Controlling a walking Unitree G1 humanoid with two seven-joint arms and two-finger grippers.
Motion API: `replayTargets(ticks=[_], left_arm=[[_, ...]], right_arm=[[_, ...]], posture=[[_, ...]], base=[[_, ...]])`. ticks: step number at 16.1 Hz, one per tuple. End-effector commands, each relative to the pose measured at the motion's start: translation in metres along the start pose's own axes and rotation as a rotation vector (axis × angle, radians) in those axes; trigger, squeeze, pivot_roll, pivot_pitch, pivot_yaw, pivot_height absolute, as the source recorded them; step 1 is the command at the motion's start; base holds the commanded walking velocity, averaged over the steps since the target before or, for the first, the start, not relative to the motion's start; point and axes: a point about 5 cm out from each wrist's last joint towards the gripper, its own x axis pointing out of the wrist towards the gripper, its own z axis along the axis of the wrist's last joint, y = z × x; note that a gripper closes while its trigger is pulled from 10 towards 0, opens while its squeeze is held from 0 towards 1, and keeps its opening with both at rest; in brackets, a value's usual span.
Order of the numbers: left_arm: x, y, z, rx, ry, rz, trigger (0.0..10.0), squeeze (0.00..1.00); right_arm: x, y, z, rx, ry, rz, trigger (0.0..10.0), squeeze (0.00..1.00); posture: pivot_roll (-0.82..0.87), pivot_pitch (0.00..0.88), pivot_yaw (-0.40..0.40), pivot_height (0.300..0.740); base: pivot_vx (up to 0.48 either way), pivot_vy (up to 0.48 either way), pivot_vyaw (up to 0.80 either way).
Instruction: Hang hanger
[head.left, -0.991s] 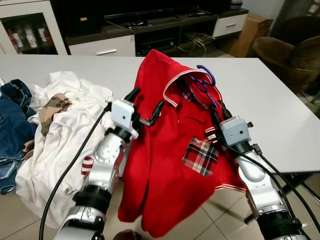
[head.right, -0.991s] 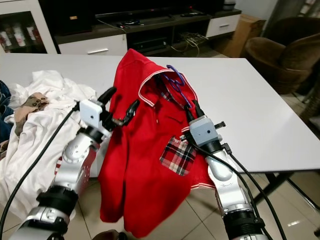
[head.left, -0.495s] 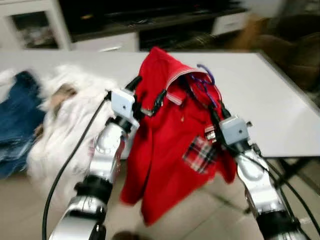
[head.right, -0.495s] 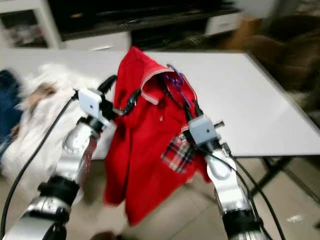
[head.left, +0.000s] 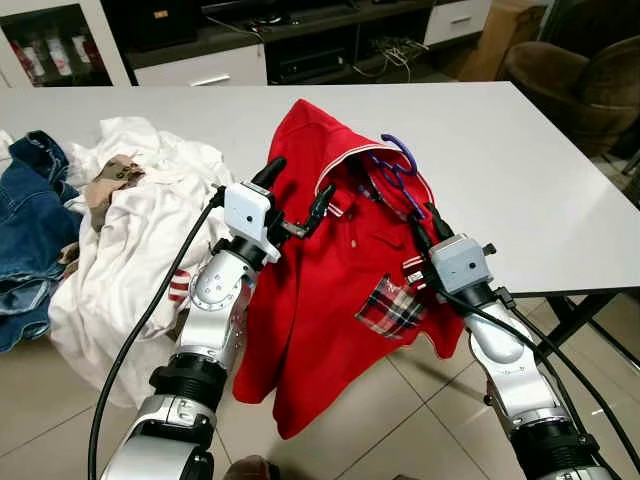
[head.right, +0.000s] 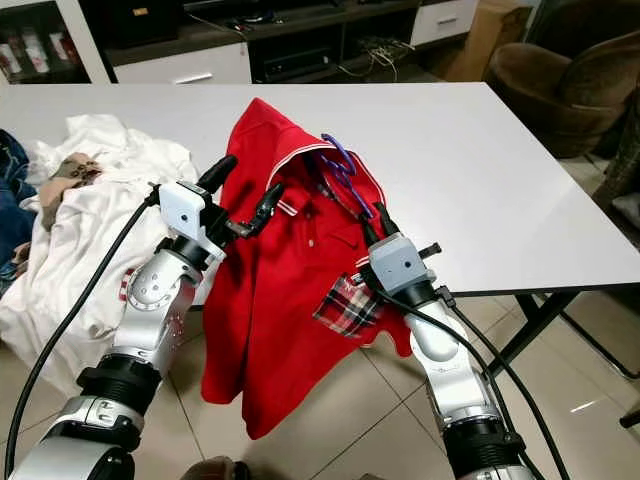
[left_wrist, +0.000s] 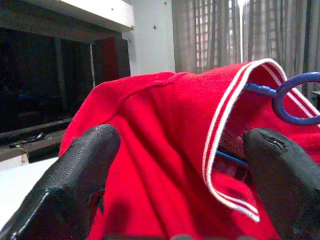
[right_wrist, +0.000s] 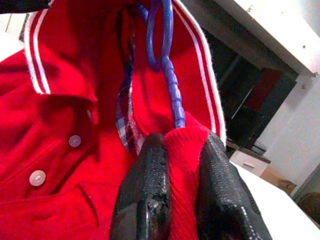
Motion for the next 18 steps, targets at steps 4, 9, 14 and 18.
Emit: replayTargets(ticks=[4, 9, 14, 18], left_arm=[[0.001, 0.001, -0.001, 0.009, 0.008, -0.013, 10.0, 0.0], [0.001, 0.004, -0.002, 0.017, 0.018, -0.008, 10.0, 0.0], [0.004, 0.011, 0.0, 0.036, 0.029, 0.009, 3.1, 0.0], [0.002, 0.007, -0.005, 0.039, 0.056, -0.031, 0.0, 0.0]], right_arm=[[0.002, 0.002, 0.02, 0.001, -0.121, 0.052, 10.0, 0.0], [0.002, 0.004, 0.037, -0.002, -0.198, 0.143, 10.0, 0.0], [0.001, 0.008, 0.041, -0.034, -0.213, 0.219, 10.0, 0.0], [0.001, 0.009, 0.039, -0.04, -0.197, 0.229, 10.0, 0.0]], posture=[[0.05, 0.0, 0.025, 0.74], [0.05, 0.0, 0.027, 0.74], [0.05, 0.0, 0.025, 0.74], [0.05, 0.0, 0.022, 0.74]], base=[[0.0, 0.0, 0.0], [0.0, 0.0, 0.0], [0.0, 0.0, 0.0], [0.0, 0.0, 0.0]])
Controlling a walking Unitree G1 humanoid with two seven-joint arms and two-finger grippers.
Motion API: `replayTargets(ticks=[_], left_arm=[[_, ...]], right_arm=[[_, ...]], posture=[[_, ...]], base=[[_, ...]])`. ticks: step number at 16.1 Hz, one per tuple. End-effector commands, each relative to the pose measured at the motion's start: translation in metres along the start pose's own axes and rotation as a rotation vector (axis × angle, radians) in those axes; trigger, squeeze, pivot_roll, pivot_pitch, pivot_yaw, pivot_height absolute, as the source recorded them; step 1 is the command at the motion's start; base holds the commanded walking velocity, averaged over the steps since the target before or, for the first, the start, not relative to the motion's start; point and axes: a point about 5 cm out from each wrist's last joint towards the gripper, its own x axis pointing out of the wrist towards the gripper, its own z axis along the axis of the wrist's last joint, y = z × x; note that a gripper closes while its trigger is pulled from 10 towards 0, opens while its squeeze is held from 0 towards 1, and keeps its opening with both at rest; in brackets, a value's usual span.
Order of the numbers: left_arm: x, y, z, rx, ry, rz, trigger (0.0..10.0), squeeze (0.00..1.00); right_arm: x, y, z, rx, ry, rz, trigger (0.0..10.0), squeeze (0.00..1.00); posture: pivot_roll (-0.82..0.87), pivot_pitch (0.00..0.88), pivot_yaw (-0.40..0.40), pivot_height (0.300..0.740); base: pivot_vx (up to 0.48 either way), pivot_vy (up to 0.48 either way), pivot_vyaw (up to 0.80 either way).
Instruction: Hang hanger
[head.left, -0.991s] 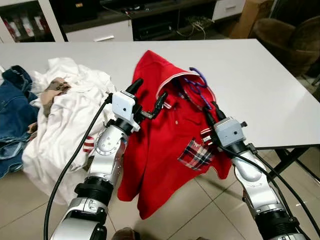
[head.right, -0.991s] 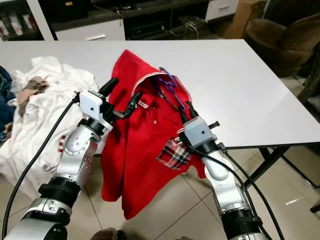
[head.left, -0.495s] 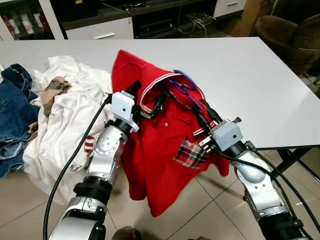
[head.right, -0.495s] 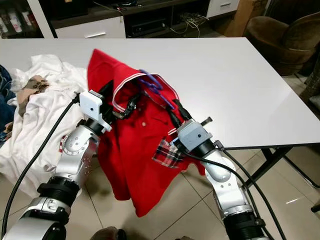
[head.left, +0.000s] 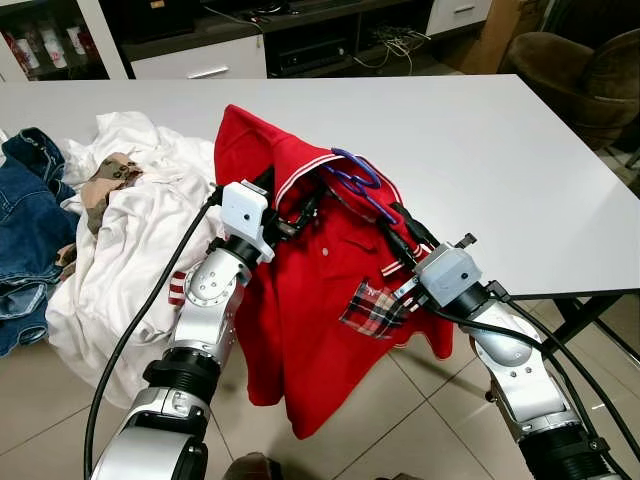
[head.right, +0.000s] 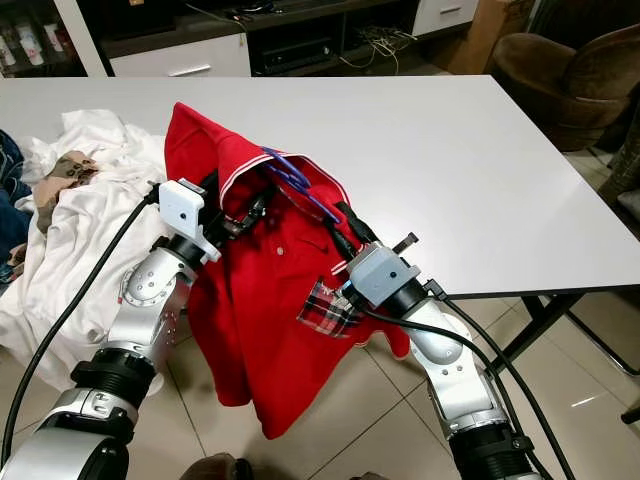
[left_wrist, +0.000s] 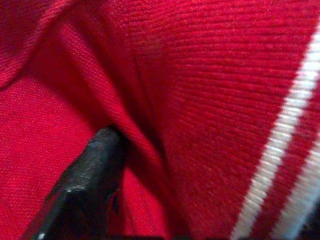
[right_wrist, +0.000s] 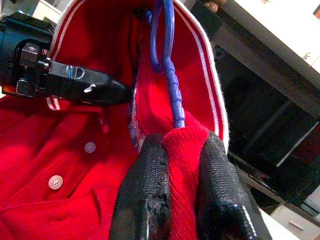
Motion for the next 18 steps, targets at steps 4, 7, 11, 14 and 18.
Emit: replayTargets(ticks=[4, 7, 11, 14, 18], left_arm=[[0.003, -0.005, -0.001, 0.024, 0.011, -0.039, 0.0, 0.0], [0.003, -0.004, -0.001, 0.032, 0.006, -0.033, 0.0, 0.0], [0.003, -0.002, 0.001, 0.012, -0.011, -0.018, 0.0, 0.0], [0.005, 0.002, 0.002, -0.019, -0.014, 0.005, 0.0, 0.0], [0.006, 0.003, 0.003, -0.041, -0.014, 0.022, 0.0, 0.0]], right_arm=[[0.003, -0.003, 0.002, -0.015, -0.005, -0.001, 10.0, 0.0], [0.004, -0.006, 0.003, 0.007, -0.007, -0.031, 10.0, 0.0], [0.002, -0.003, -0.004, 0.021, 0.037, -0.03, 10.0, 0.0], [-0.001, 0.004, -0.014, 0.035, 0.104, 0.001, 10.0, 0.0], [-0.004, 0.006, -0.023, 0.039, 0.168, 0.016, 10.0, 0.0]], posture=[[0.05, 0.0, 0.021, 0.74], [0.05, 0.0, 0.02, 0.74], [0.05, 0.0, 0.021, 0.74], [0.05, 0.0, 0.021, 0.74], [0.05, 0.0, 0.023, 0.74]], base=[[0.0, 0.0, 0.0], [0.0, 0.0, 0.0], [0.0, 0.0, 0.0], [0.0, 0.0, 0.0], [0.0, 0.0, 0.0]])
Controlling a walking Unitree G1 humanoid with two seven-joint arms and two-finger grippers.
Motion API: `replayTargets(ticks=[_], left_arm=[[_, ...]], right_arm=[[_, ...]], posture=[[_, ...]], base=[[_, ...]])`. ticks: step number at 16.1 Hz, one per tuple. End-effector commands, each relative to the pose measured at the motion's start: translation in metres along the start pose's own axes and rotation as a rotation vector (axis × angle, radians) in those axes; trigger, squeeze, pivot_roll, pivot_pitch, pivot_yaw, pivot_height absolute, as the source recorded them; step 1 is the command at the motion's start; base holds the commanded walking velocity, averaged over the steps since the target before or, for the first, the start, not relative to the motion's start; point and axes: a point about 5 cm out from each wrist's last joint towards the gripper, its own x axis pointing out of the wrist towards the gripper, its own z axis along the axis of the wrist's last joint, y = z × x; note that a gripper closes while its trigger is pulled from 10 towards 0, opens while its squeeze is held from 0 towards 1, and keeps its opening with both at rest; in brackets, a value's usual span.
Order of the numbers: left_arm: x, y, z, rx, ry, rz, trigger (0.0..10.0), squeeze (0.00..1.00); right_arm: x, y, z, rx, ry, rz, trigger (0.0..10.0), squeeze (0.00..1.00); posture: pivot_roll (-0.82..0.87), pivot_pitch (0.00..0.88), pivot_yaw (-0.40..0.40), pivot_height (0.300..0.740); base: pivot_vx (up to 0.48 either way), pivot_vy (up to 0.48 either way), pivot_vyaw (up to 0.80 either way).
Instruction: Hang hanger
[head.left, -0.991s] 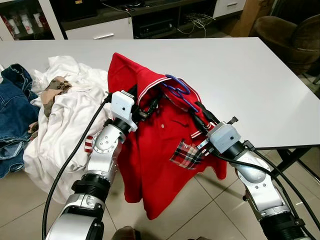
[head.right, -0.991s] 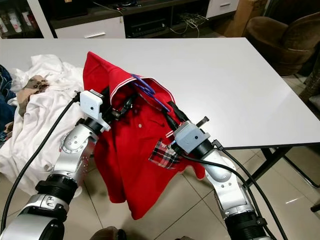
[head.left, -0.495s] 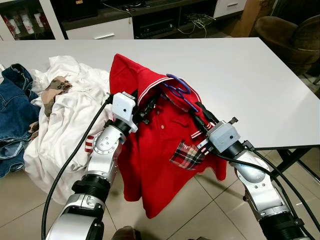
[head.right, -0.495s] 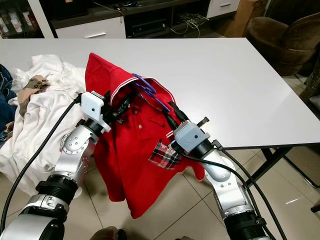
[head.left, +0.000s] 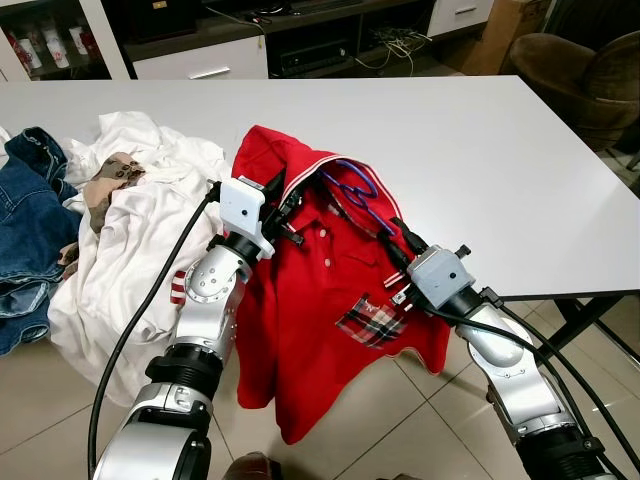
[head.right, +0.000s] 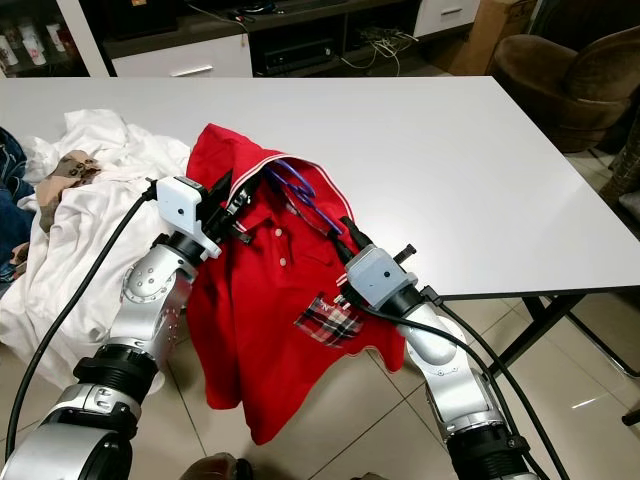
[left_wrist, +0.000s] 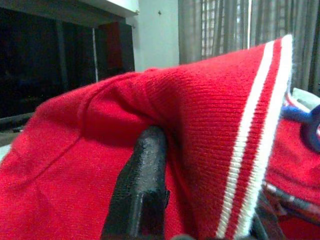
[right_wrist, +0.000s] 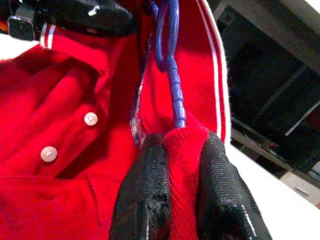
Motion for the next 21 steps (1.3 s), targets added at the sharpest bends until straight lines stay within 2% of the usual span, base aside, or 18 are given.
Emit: replayTargets(ticks=[1, 10, 14, 15, 16, 18, 19, 21], left_arm=[[0.003, 0.001, 0.001, -0.009, -0.002, 0.005, 0.0, 0.0], [0.002, -0.004, -0.004, -0.043, 0.01, 0.015, 0.0, 0.0], [0.002, -0.001, -0.003, -0.056, 0.006, 0.033, 0.0, 0.0], [0.003, 0.0, -0.002, -0.059, 0.005, 0.04, 0.0, 0.0], [0.003, 0.002, -0.002, -0.061, 0.004, 0.043, 0.0, 0.0], [0.003, 0.002, -0.002, -0.063, 0.003, 0.046, 0.0, 0.0], [0.002, 0.002, -0.002, -0.064, 0.004, 0.047, 0.0, 0.0], [0.002, 0.001, -0.002, -0.065, 0.004, 0.048, 0.0, 0.0]], right_arm=[[0.0, -0.001, -0.002, 0.001, 0.016, 0.005, 10.0, 0.0], [-0.005, -0.007, 0.003, 0.016, 0.013, 0.001, 10.0, 0.0], [-0.005, -0.008, 0.006, 0.039, 0.001, 0.013, 10.0, 0.0], [-0.003, -0.009, 0.007, 0.047, -0.008, 0.009, 10.0, 0.4], [-0.002, -0.009, 0.009, 0.053, -0.014, 0.007, 10.0, 1.0], [0.0, -0.01, 0.011, 0.049, -0.012, 0.006, 10.0, 1.0], [0.0, -0.01, 0.011, 0.049, -0.008, 0.011, 10.0, 0.0], [0.0, -0.01, 0.012, 0.051, -0.006, 0.012, 10.0, 0.0]], posture=[[0.05, 0.0, 0.023, 0.74], [0.03, 0.0, 0.011, 0.74], [0.03, 0.0, 0.011, 0.74], [0.03, 0.0, 0.011, 0.74], [0.03, 0.0, 0.011, 0.74], [0.03, 0.0, 0.011, 0.74], [0.03, 0.0, 0.011, 0.74], [0.03, 0.0, 0.01, 0.74]], base=[[0.0, 0.0, 0.0], [0.0, 0.0, 0.0], [0.0, 0.0, 0.0], [0.0, 0.0, 0.0], [0.0, 0.0, 0.0], [0.0, 0.0, 0.0], [0.0, 0.0, 0.0], [0.0, 0.0, 0.0]])
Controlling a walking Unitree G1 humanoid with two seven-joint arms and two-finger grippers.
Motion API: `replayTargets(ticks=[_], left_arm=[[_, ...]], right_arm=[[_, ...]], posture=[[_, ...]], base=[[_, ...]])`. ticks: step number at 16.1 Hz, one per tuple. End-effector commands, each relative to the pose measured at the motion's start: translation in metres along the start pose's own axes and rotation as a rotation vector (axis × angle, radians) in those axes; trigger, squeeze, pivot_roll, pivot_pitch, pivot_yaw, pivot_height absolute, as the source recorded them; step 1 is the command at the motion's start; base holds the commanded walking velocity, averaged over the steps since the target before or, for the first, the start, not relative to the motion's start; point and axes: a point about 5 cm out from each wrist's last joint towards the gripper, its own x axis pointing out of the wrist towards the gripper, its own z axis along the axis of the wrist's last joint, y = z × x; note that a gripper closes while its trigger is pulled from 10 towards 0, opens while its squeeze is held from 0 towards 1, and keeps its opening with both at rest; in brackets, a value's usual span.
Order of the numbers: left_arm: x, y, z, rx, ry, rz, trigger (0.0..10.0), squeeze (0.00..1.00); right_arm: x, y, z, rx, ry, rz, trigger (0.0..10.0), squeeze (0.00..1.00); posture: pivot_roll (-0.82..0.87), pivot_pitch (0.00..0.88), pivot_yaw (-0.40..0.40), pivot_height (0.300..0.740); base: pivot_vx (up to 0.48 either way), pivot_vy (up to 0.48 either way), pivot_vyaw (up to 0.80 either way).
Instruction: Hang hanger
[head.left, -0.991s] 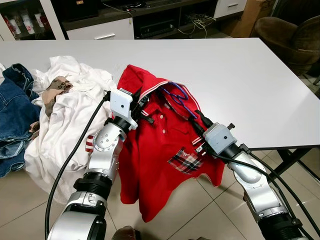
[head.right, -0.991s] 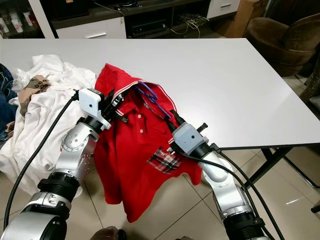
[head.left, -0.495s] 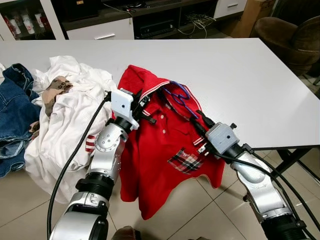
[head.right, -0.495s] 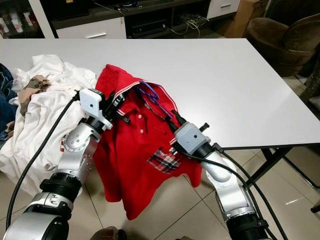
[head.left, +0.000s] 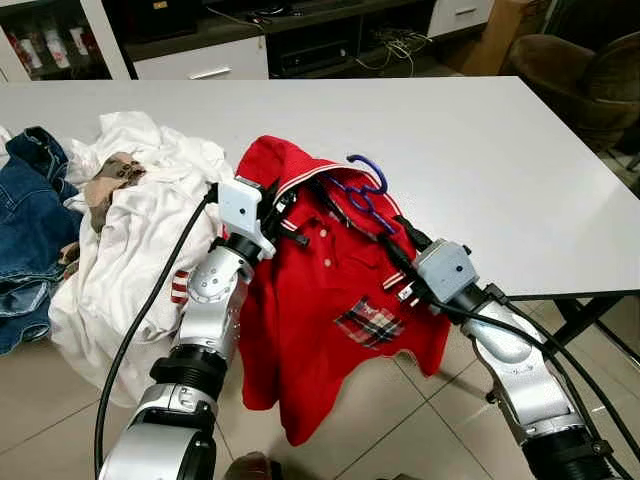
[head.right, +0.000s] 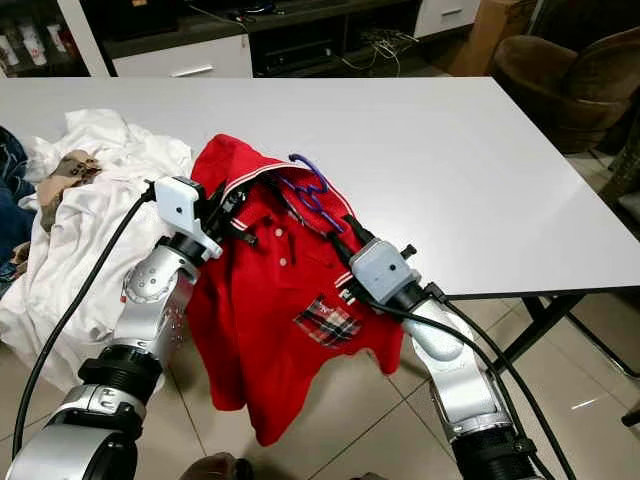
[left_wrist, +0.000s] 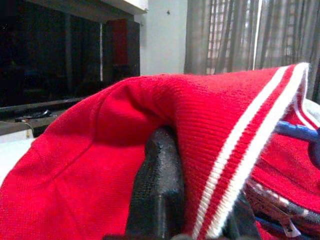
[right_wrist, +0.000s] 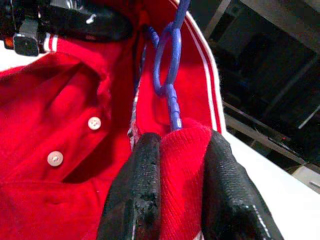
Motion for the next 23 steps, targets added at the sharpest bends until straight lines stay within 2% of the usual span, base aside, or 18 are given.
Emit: replayTargets(ticks=[1, 8, 9, 12, 13, 16, 20, 22, 23], left_arm=[[0.001, 0.001, 0.0, -0.012, 0.004, 0.012, 0.0, 0.0], [0.001, 0.0, -0.002, -0.023, 0.012, 0.022, 0.0, 0.0], [0.002, -0.001, -0.002, -0.026, 0.012, 0.023, 0.0, 0.0], [0.002, -0.001, -0.002, -0.027, 0.011, 0.024, 0.0, 0.0], [0.001, -0.001, -0.002, -0.028, 0.012, 0.026, 0.0, 0.0], [0.001, -0.001, -0.003, -0.029, 0.013, 0.028, 0.0, 0.0], [0.002, -0.001, -0.003, -0.029, 0.016, 0.024, 0.0, 0.0], [0.003, -0.001, -0.002, -0.028, 0.016, 0.021, 0.0, 0.0], [0.003, -0.001, -0.002, -0.028, 0.016, 0.021, 0.0, 0.0]], right_arm=[[0.001, -0.007, 0.006, 0.008, -0.018, -0.023, 10.0, 0.0], [0.001, -0.031, 0.021, 0.097, -0.051, -0.121, 10.0, 0.0], [0.001, -0.029, 0.023, 0.122, -0.062, -0.101, 10.0, 1.0], [0.001, -0.022, 0.025, 0.107, -0.05, -0.049, 10.0, 1.0], [0.001, -0.019, 0.027, 0.099, -0.045, -0.022, 10.0, 0.0], [0.0, -0.019, 0.029, 0.071, -0.042, -0.002, 10.0, 0.0], [0.002, -0.028, 0.032, 0.009, -0.02, -0.046, 10.0, 0.0], [0.002, -0.016, 0.034, 0.004, -0.024, -0.023, 10.0, 0.0], [0.001, -0.014, 0.034, 0.004, -0.021, -0.022, 10.0, 0.0]], posture=[[0.03, 0.0, 0.01, 0.74], [0.02, 0.002, 0.01, 0.74], [0.02, 0.002, 0.009, 0.74], [0.02, 0.004, 0.009, 0.74], [0.02, 0.004, 0.009, 0.74], [0.02, 0.004, 0.009, 0.74], [0.02, 0.002, 0.015, 0.74], [0.02, 0.0, 0.017, 0.74], [0.02, 0.0, 0.017, 0.74]], base=[[0.0, 0.0, 0.0], [0.0, 0.0, 0.0], [0.0, 0.0, 0.0], [0.0, 0.0, 0.0], [0.0, 0.0, 0.0], [0.0, 0.0, 0.0], [0.0, 0.0, 0.0], [0.0, 0.0, 0.0], [0.0, 0.0, 0.0]])
